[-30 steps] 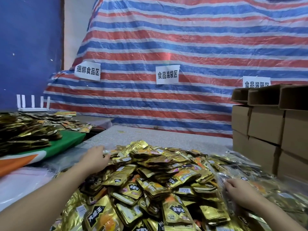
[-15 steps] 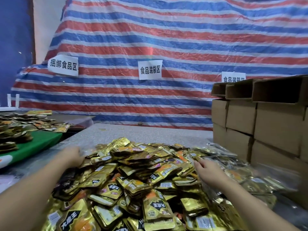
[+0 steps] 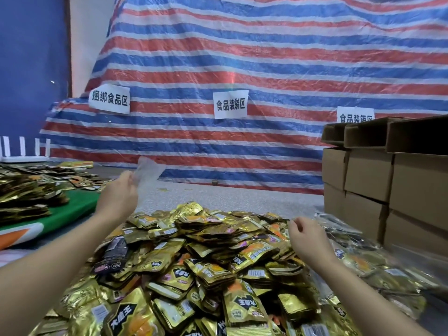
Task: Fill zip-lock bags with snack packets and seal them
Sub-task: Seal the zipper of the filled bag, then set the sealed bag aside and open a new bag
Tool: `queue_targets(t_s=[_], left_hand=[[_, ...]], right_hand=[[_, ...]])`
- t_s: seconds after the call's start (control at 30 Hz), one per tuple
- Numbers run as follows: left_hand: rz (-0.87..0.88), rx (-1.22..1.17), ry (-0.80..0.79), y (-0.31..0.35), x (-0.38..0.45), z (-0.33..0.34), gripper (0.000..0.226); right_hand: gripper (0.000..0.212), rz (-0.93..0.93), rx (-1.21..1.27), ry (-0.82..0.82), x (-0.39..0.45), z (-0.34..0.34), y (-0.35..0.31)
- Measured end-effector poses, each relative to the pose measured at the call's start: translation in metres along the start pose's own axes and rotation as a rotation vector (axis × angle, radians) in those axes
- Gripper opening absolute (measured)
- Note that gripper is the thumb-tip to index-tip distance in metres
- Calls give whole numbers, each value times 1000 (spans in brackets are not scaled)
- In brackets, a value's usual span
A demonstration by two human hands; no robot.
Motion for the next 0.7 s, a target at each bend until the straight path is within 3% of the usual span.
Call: queue_targets(t_s=[0.13,0.3,0.43,0.5,0.53,0.63,0.7], left_hand=[[-24,-336,5,64,1,-40,29],[-339,-847,-118,127,-15,-73,29],[-580,-1087,-184,149,-31,-76,31],[-688,-1162,-212,151,-37,-71,30],[-727,-1177,-227,150,-40,-69,29],[-832,-1192,-289,145,-53,-60,27],[-905,-1193,-318,140,-62,-55,27]], right_hand=[[22,-133,89,11,-12,0,-63],[11,-200,380,-84,-37,3,-136],[81,30,613,-242,-48,17,-151],[100,112,703,-257,-46,15,-147],[98,137,731,-267,-46,13,-144],[52,141,742,-345,-46,6,-133],[38,128,771,-413,-51,3,-127]])
Point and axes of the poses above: each hand's wrist, its own x-axis towards the middle knuckle, its own z-axis out of the palm, y = z × x, the point moved 8 cm from there along x, towards the middle knuckle, and after that the axes turned 15 degrees about y, right-handed, at the moved point
